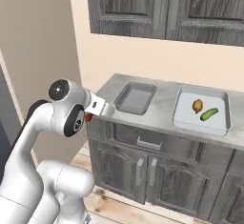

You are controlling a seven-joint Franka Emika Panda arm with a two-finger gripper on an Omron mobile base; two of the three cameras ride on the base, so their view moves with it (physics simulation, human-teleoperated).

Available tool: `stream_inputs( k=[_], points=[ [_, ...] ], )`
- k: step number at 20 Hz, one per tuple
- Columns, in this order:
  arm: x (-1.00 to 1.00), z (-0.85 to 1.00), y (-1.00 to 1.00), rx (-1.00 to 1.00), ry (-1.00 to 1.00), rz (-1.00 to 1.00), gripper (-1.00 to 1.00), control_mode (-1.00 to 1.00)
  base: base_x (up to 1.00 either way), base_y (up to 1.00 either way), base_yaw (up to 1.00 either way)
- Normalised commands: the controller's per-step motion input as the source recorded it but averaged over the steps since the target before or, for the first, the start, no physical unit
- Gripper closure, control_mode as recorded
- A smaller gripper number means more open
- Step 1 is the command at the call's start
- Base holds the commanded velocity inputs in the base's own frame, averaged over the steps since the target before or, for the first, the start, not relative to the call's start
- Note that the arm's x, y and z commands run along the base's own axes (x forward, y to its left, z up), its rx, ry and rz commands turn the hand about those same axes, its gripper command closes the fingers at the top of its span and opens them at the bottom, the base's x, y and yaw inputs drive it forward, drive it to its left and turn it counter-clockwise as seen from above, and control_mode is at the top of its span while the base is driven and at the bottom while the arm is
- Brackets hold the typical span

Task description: Place one cucumber and one chicken drumstick in each tupperware on the nearby counter, to pack two identical lunches.

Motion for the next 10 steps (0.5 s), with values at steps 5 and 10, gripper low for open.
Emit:
stream_inputs(
  k=[5, 10],
  points=[
    [0.0, 0.0, 0.0, 0.0, 0.0, 0.0, 1.0, 1.0, 0.68, -0.05, -0.43],
    [0.0, 0.0, 0.0, 0.0, 0.0, 0.0, 1.0, 1.0, 0.53, 0.02, -0.1]
  ],
)
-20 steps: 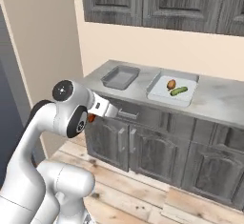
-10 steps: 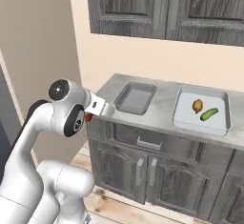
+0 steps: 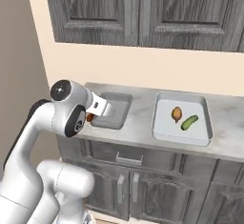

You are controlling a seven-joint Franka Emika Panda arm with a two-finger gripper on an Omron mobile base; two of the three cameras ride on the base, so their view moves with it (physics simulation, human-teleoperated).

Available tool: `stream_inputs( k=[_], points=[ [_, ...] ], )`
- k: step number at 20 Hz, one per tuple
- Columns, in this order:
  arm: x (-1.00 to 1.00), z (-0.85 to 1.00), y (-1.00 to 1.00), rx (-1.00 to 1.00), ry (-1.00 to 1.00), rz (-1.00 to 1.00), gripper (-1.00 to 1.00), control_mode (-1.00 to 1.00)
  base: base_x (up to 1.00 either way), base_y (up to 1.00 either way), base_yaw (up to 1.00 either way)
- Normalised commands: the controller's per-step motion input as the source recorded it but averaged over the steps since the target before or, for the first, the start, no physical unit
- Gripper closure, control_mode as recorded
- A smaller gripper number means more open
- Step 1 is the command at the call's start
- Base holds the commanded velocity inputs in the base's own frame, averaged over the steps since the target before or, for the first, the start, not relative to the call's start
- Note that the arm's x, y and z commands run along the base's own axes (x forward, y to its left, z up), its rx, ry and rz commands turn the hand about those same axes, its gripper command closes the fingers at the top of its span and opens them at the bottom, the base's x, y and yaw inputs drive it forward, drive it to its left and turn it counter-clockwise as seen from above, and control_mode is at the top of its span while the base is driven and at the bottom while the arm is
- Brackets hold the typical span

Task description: Place one cucumber and one chicken drumstick in each tupperware on the nearby counter, to pack two identical lunches.

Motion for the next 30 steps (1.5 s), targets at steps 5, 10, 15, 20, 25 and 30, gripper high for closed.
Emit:
stream_inputs(
  k=[5, 10, 15, 20, 25, 30],
  points=[
    [0.0, 0.0, 0.0, 0.0, 0.0, 0.0, 1.0, 1.0, 0.88, 0.35, 0.0],
    [0.04, -0.04, 0.08, 0.0, 0.07, 0.0, 1.0, -1.0, 0.4, 0.33, 0.0],
    [0.54, -0.39, 0.12, 0.02, 0.58, 0.0, 1.0, -1.0, 0.0, 0.0, 0.0],
    [0.8, -0.65, 0.0, 0.1, 0.62, 0.0, 1.0, -1.0, 0.0, 0.0, 0.0],
    [0.11, -0.62, 0.0, 0.13, 0.03, 0.01, 1.0, -1.0, 0.0, 0.0, 0.0],
    [0.05, -0.98, 0.0, 0.0, -0.14, 0.0, 1.0, -1.0, 0.0, 0.0, 0.0]
  ],
)
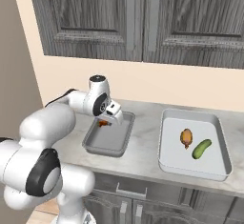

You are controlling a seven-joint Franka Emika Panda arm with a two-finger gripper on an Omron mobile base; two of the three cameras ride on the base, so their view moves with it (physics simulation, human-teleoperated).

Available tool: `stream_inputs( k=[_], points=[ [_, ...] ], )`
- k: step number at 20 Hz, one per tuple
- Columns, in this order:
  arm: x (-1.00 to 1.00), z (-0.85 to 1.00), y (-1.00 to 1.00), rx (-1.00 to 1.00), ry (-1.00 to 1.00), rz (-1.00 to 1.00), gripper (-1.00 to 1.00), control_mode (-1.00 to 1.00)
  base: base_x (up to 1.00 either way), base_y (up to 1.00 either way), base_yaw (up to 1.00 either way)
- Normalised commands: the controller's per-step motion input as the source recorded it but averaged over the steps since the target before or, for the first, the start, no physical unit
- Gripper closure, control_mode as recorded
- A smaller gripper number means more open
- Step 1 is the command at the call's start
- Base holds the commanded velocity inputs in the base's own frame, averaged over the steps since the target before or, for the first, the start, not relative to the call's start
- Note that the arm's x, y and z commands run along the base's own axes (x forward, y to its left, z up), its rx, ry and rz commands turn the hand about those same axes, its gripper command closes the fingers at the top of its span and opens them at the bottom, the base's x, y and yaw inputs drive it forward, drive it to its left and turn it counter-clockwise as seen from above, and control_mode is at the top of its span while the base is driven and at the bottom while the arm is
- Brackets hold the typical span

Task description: Place one cucumber and one chicken drumstick in each tupperware on the nearby counter, to pack two identical lunches.

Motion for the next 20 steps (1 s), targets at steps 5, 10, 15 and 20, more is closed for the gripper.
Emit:
stream_inputs(
  k=[5, 10, 15, 20],
  points=[
    [0.59, -0.46, 0.0, -0.02, -0.08, -0.01, 1.0, -1.0, 0.0, 0.0, 0.0],
    [0.42, -0.4, 0.0, -0.1, -0.04, -0.02, 1.0, -1.0, 0.0, 0.0, 0.0],
    [0.21, -0.17, 0.0, -0.09, -0.11, -0.05, -1.0, -1.0, 0.0, 0.0, 0.0],
    [0.0, 0.18, 0.0, 0.0, 0.0, -0.01, -1.0, -1.0, 0.0, 0.0, 0.0]
  ],
)
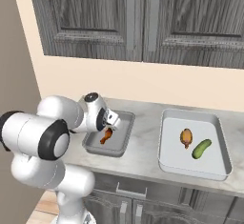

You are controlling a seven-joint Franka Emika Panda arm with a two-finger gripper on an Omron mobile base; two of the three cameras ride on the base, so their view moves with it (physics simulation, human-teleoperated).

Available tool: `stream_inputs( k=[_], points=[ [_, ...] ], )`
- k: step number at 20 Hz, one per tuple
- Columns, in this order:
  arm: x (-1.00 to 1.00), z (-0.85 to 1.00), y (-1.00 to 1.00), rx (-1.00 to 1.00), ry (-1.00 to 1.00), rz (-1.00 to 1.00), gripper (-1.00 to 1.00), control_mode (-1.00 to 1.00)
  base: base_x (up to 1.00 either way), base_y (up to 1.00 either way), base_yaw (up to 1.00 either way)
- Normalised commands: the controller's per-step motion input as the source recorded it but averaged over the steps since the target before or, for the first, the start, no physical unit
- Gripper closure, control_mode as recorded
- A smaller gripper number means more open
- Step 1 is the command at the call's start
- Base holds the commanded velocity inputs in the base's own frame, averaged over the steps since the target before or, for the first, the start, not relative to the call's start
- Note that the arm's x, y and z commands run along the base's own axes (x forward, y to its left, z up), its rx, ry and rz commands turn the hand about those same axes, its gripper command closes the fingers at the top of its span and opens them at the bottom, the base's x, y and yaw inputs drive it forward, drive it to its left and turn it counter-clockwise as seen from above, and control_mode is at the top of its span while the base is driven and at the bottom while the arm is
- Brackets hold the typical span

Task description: Place one cucumber and one chicken drumstick in each tupperware on the nearby counter, to pack two identical lunches.

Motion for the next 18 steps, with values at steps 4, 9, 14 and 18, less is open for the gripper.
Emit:
stream_inputs(
  k=[4, 9, 14, 18],
  points=[
    [0.0, 0.97, 0.0, 0.0, 0.0, -0.07, -1.0, -1.0, 0.0, 0.0, 0.0],
    [-0.26, 1.0, 0.0, 0.0, 0.0, -0.11, -1.0, -1.0, 0.0, 0.0, 0.0],
    [-1.0, 0.87, 0.11, 0.0, -0.02, -0.09, -1.0, -1.0, 0.0, 0.0, 0.0],
    [-0.92, 0.24, 0.05, 0.0, -0.19, -0.03, -1.0, -1.0, 0.0, 0.0, 0.0]
  ],
)
